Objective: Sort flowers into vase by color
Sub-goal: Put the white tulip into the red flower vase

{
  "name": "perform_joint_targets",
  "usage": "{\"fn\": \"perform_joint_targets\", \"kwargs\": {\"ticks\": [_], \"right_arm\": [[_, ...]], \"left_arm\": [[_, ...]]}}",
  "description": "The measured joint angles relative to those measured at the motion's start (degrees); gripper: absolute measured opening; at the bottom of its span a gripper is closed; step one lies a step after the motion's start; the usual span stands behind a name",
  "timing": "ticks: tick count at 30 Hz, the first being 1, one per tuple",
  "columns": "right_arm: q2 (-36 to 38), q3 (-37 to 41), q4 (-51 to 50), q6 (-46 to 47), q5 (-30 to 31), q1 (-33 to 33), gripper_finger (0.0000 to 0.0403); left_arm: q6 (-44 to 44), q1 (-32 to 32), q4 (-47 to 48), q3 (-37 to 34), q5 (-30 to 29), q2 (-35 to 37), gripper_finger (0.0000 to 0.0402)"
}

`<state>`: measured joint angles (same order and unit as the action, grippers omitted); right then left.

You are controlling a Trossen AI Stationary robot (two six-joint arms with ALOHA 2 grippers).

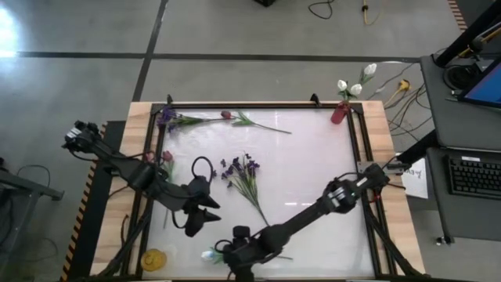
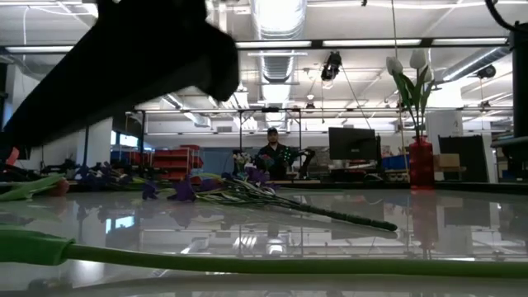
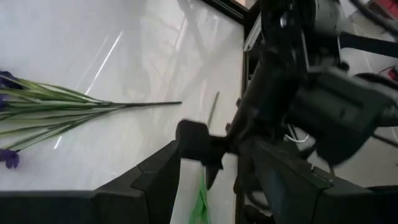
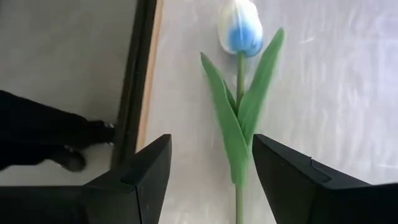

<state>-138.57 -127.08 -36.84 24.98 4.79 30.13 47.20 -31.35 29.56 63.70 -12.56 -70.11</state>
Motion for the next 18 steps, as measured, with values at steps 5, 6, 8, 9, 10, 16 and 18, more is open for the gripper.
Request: {"fn": "perform_joint_targets", "kwargs": {"ticks": [5, 6, 8, 9, 10, 16, 18], "right_arm": [[-6.11, -7.98, -5.21, -1.89, 1.02, -0.09, 0.0208], [-6.3, -7.91, -4.73, -2.0, 1.25, -0.09, 0.0203], [-6.52, -7.68, -4.31, -1.99, 1.71, -0.13, 0.0189], [-6.63, -7.68, -4.51, -1.75, 2.22, -0.15, 0.0181], [-6.63, -7.68, -4.76, -1.58, 2.75, -0.15, 0.0174], [-5.63, -7.81, -4.94, -3.02, 4.47, -0.14, 0.0142], [-4.59, -7.85, -4.83, -3.15, 4.78, -0.13, 0.014]], "left_arm": [[-0.59, 0.0, 0.23, 0.0, 0.01, -0.25, 0.0194], [-0.94, 0.0, 0.33, 0.0, -0.01, 0.07, 0.0194], [-1.59, 0.0, 0.96, 0.0, -0.22, 0.89, 0.0194], [-1.62, 0.0, 1.51, 0.0, -0.42, 1.35, 0.0194], [-1.64, 0.0, 2.08, 0.0, -0.46, 1.79, 0.0194], [-1.64, 0.0, 3.48, 0.0, -0.55, 3.75, 0.0194], [-1.66, 0.0, 3.74, 0.0, -0.59, 4.03, 0.0194]]}}
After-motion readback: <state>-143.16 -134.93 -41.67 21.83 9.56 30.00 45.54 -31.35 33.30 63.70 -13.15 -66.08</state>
